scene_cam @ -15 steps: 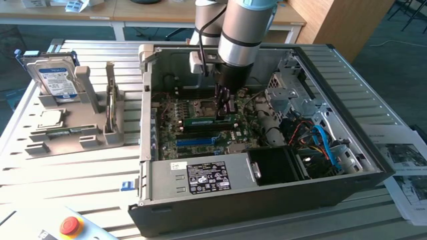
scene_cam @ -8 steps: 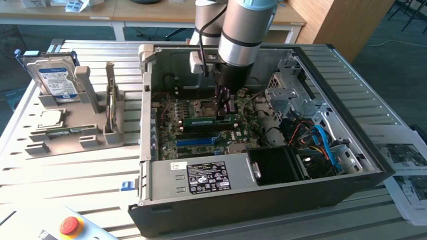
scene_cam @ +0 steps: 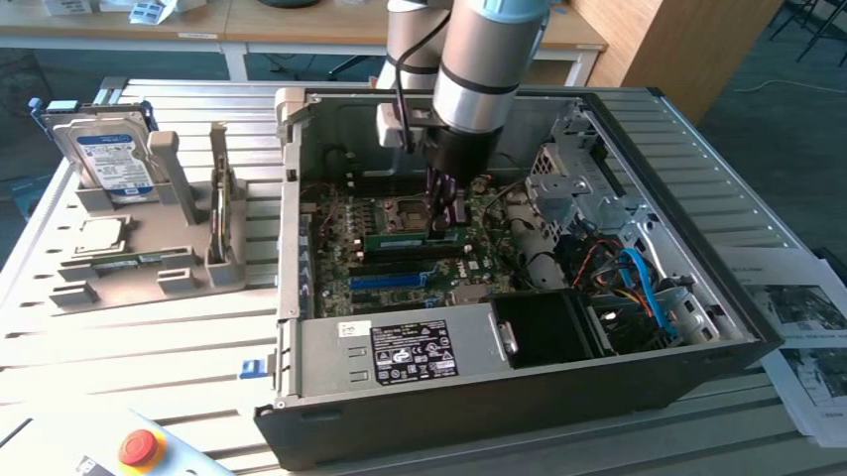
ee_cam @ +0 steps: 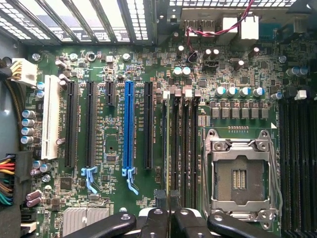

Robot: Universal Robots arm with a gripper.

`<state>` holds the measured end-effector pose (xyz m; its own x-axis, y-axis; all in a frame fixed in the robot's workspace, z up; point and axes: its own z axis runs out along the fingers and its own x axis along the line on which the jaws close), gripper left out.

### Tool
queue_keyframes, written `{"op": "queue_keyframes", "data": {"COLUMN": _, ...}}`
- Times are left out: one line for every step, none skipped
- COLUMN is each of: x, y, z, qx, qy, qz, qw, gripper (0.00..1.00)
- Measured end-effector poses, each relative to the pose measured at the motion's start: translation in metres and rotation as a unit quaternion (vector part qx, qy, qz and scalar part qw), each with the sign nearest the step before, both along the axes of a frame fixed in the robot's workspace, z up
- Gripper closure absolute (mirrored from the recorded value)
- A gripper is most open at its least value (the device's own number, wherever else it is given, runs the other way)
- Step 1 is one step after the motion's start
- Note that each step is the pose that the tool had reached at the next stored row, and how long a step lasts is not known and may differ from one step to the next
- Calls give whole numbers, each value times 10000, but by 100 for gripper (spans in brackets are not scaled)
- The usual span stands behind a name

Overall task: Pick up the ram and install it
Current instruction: 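Insert the ram into the slot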

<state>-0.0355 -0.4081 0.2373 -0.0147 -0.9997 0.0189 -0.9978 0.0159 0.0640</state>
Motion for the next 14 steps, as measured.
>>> {"op": "queue_keyframes", "data": {"x": 0, "y": 0, "z": -2, "qx": 0, "qy": 0, "qz": 0, "qw": 10000, "gripper": 88}}
{"op": "queue_keyframes", "data": {"x": 0, "y": 0, "z": -2, "qx": 0, "qy": 0, "qz": 0, "qw": 10000, "gripper": 88}}
{"op": "queue_keyframes", "data": {"x": 0, "y": 0, "z": -2, "qx": -1, "qy": 0, "qz": 0, "qw": 10000, "gripper": 88}}
{"op": "queue_keyframes", "data": {"x": 0, "y": 0, "z": -2, "qx": -1, "qy": 0, "qz": 0, "qw": 10000, "gripper": 88}}
{"op": "queue_keyframes", "data": {"x": 2, "y": -1, "z": -2, "qx": -1, "qy": 6, "qz": -1, "qw": 10000, "gripper": 88}}
{"op": "queue_keyframes", "data": {"x": 6, "y": -2, "z": -2, "qx": 0, "qy": 16, "qz": -1, "qw": 10000, "gripper": 88}}
{"op": "queue_keyframes", "data": {"x": 9, "y": -2, "z": -2, "qx": 0, "qy": 23, "qz": 0, "qw": 10000, "gripper": 88}}
{"op": "queue_keyframes", "data": {"x": 9, "y": -2, "z": -2, "qx": 0, "qy": 23, "qz": 0, "qw": 10000, "gripper": 88}}
{"op": "queue_keyframes", "data": {"x": 9, "y": -2, "z": -2, "qx": 0, "qy": 23, "qz": 0, "qw": 10000, "gripper": 88}}
{"op": "queue_keyframes", "data": {"x": 9, "y": -2, "z": -2, "qx": 0, "qy": 23, "qz": 0, "qw": 10000, "gripper": 88}}
{"op": "queue_keyframes", "data": {"x": 9, "y": -2, "z": -2, "qx": 0, "qy": 23, "qz": 0, "qw": 10000, "gripper": 88}}
{"op": "queue_keyframes", "data": {"x": 10, "y": -2, "z": -3, "qx": 0, "qy": 25, "qz": 0, "qw": 10000, "gripper": 88}}
{"op": "queue_keyframes", "data": {"x": 14, "y": -2, "z": -3, "qx": 0, "qy": 30, "qz": 1, "qw": 10000, "gripper": 88}}
{"op": "queue_keyframes", "data": {"x": 14, "y": -2, "z": -3, "qx": 0, "qy": 31, "qz": 1, "qw": 10000, "gripper": 88}}
